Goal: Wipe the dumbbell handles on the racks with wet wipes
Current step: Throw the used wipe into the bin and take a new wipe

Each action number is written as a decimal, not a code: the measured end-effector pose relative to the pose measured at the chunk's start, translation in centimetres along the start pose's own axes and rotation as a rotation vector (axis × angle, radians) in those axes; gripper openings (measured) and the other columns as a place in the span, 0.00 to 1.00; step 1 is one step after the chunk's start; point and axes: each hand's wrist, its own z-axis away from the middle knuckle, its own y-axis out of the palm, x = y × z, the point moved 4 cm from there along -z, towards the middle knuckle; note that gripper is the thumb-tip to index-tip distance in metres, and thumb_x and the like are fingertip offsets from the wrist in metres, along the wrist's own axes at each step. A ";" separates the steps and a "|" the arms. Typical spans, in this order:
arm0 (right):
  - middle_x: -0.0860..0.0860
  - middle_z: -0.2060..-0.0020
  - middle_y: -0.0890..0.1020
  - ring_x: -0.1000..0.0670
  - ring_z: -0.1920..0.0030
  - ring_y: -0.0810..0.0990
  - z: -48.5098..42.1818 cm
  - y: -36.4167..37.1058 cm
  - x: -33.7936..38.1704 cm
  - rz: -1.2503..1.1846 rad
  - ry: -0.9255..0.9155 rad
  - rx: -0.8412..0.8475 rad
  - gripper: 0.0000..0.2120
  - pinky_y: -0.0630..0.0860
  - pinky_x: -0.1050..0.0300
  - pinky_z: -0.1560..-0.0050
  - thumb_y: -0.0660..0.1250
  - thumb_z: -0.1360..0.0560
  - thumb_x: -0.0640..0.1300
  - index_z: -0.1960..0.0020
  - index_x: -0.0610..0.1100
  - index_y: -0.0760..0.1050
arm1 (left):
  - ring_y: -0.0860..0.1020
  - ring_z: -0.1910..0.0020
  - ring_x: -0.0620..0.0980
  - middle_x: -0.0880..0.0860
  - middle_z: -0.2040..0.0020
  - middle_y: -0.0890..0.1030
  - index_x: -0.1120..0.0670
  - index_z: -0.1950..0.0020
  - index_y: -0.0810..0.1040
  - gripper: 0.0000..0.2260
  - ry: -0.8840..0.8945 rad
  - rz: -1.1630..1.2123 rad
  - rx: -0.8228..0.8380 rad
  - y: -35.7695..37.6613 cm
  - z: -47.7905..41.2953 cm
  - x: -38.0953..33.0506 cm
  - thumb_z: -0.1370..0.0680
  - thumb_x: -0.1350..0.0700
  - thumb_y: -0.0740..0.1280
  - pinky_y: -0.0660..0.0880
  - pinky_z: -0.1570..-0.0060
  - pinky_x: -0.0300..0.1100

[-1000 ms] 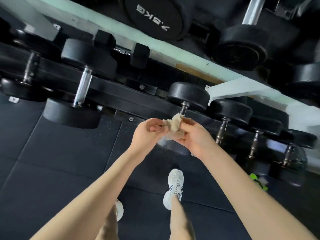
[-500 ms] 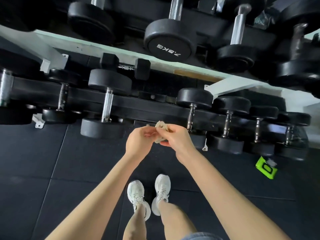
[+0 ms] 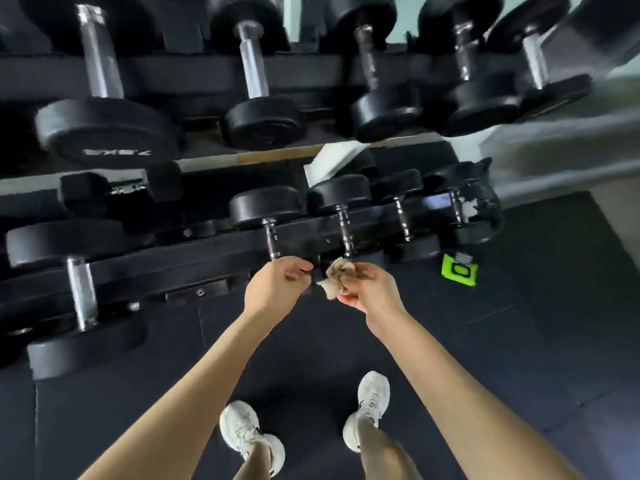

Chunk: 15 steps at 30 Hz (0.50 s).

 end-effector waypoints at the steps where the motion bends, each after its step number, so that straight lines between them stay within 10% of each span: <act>1: 0.47 0.63 0.83 0.49 0.61 0.83 -0.6 -2.8 0.3 -0.019 0.004 -0.049 0.08 0.81 0.56 0.57 0.66 0.25 0.30 0.54 0.42 0.77 | 0.77 0.56 0.43 0.42 0.55 0.79 0.45 0.47 0.81 0.08 0.017 -0.020 0.023 2.0 -0.5 -1.6 0.24 0.56 0.66 0.74 0.56 0.41; 15: 0.44 0.53 0.82 0.49 0.56 0.82 -11.8 -46.6 4.6 -0.095 0.016 -0.407 0.08 0.78 0.63 0.68 0.63 0.24 0.32 0.48 0.39 0.78 | 0.78 0.53 0.45 0.40 0.57 0.78 0.45 0.50 0.80 0.07 0.079 -0.117 0.182 37.5 -7.0 -24.6 0.24 0.55 0.66 0.76 0.48 0.46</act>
